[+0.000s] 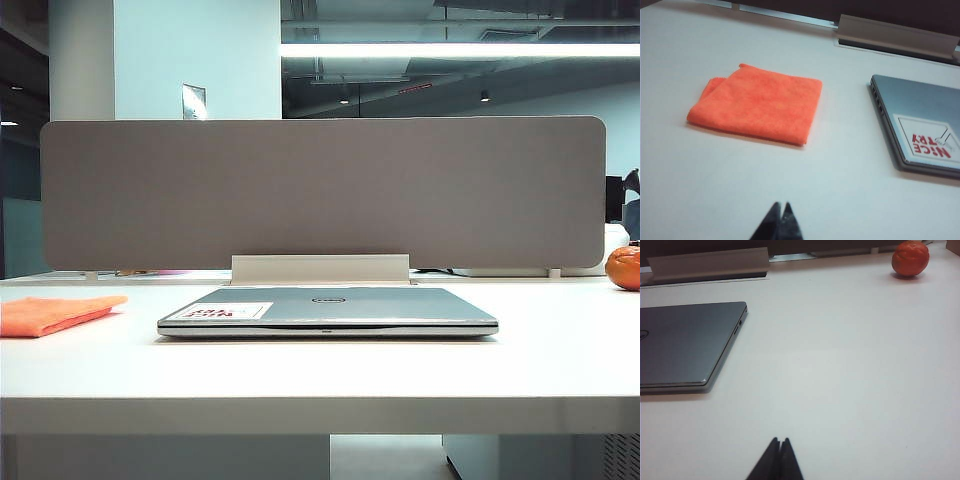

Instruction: Pick up the orange rag and put it over the laptop.

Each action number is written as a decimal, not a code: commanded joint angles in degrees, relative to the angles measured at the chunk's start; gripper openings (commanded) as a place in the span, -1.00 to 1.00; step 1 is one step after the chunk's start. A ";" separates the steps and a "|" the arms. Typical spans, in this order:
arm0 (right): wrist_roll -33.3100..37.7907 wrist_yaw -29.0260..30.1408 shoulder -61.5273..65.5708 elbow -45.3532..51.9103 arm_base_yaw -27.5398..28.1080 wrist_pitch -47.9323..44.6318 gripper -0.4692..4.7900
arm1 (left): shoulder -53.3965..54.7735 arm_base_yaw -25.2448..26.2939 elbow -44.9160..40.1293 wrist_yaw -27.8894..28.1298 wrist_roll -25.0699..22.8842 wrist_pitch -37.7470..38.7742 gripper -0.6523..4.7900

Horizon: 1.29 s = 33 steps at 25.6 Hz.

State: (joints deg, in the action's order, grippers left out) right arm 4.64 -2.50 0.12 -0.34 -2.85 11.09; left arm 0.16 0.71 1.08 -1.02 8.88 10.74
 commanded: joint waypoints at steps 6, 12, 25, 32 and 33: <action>0.33 8.90 -0.13 0.31 0.02 -1.44 -0.84 | 0.07 0.17 1.75 -0.13 0.81 -0.02 -0.78; 9.57 23.56 -0.13 0.31 0.02 -3.28 -0.84 | 0.07 0.17 1.73 -0.20 0.81 1.95 -0.78; 11.89 35.71 -0.13 0.20 0.02 -6.29 -0.84 | 0.07 0.17 1.77 -0.33 1.62 2.10 -0.78; 11.89 35.69 -0.13 0.20 0.02 -6.27 -0.84 | 0.09 0.17 3.78 -0.81 6.23 4.52 -0.78; 11.89 35.69 -0.13 0.20 0.02 -6.25 -0.84 | 0.20 0.17 5.09 -1.51 8.13 5.70 -0.78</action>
State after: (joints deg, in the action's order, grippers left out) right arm 16.34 33.01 0.12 -0.34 -2.85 5.87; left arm 0.25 0.71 5.08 -1.45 14.87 15.79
